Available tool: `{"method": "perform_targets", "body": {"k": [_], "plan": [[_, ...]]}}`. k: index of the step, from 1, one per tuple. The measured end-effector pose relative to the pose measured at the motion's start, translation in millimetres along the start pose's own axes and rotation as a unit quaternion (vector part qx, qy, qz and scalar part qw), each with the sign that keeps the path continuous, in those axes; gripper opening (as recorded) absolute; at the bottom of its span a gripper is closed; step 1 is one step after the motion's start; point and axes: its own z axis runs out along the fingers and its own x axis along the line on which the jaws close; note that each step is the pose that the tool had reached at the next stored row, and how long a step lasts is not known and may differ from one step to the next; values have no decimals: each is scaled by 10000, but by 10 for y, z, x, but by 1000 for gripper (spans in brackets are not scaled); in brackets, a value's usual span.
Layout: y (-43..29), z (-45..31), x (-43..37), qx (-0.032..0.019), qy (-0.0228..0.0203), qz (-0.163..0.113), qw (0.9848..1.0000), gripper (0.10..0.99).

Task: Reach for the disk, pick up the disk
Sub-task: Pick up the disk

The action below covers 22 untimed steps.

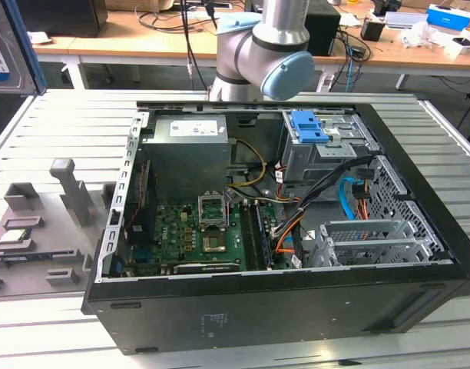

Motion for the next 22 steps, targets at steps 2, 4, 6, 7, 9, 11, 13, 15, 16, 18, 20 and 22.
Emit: {"method": "perform_targets", "body": {"k": [2,4,6,7,9,11,13,15,16,18,20,22], "plan": [[-79,-5,0,0,0,0,10000,365],[-125,-7,0,0,0,0,10000,365],[-194,-10,0,0,0,0,10000,365],[-242,-13,-1,0,0,0,10000,365],[-324,-18,-1,0,0,0,10000,365],[-368,-20,-1,0,0,0,10000,365],[-405,-21,-1,0,0,0,10000,365],[-471,-25,-2,0,0,0,10000,365],[-512,-28,-2,0,0,0,10000,365],[-548,-30,-2,0,0,0,10000,365],[-614,-33,-2,0,0,0,10000,365],[-667,-36,-2,0,0,0,10000,365]]}}
